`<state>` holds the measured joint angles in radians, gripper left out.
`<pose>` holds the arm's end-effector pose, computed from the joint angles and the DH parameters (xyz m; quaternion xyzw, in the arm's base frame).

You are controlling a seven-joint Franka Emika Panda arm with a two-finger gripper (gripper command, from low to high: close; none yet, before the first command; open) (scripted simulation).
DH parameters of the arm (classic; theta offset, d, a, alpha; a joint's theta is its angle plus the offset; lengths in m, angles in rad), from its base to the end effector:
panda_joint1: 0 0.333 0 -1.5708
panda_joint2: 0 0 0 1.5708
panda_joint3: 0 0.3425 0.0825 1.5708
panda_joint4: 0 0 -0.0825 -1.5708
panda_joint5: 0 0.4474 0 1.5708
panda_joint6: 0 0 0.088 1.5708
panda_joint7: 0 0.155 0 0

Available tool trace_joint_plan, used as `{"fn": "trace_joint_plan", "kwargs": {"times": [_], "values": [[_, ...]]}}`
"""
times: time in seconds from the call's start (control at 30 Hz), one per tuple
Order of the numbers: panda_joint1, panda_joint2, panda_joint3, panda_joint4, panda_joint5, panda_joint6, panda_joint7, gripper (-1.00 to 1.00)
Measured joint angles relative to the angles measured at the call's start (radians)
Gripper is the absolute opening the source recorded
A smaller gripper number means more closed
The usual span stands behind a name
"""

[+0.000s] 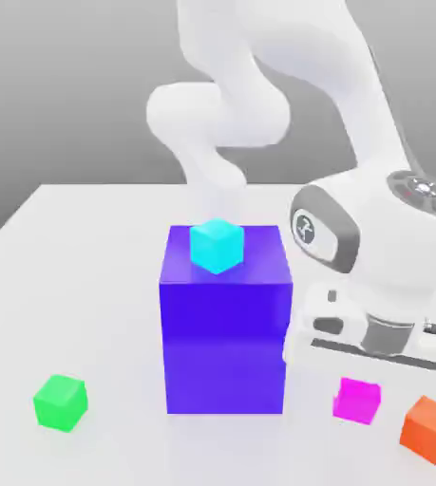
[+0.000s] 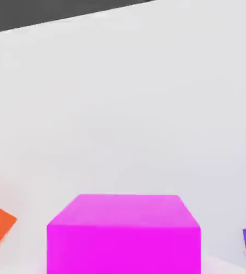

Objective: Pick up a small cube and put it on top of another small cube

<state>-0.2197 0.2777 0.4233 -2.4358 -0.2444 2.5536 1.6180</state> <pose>0.4888 0.1158 0.1129 0.8212 -0.5673 -0.0345 0.0512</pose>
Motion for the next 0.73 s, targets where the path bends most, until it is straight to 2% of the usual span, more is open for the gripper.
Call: {"fn": "trace_joint_plan", "kwargs": {"times": [0.37, 0.43, 0.6, 0.63, 0.73], "values": [[-0.332, -0.185, -0.264, -0.105, 0.223, 0.037, 0.060, -1.00], [-0.408, -0.217, -0.304, -0.146, 0.233, 0.077, 0.115, -1.00], [-0.404, -0.083, -0.330, -0.157, 0.191, 0.235, 0.173, -1.00], [-0.401, -0.062, -0.335, -0.157, 0.186, 0.255, 0.178, 1.00], [-0.401, -0.062, -0.335, -0.157, 0.186, 0.255, 0.178, 1.00]]}}
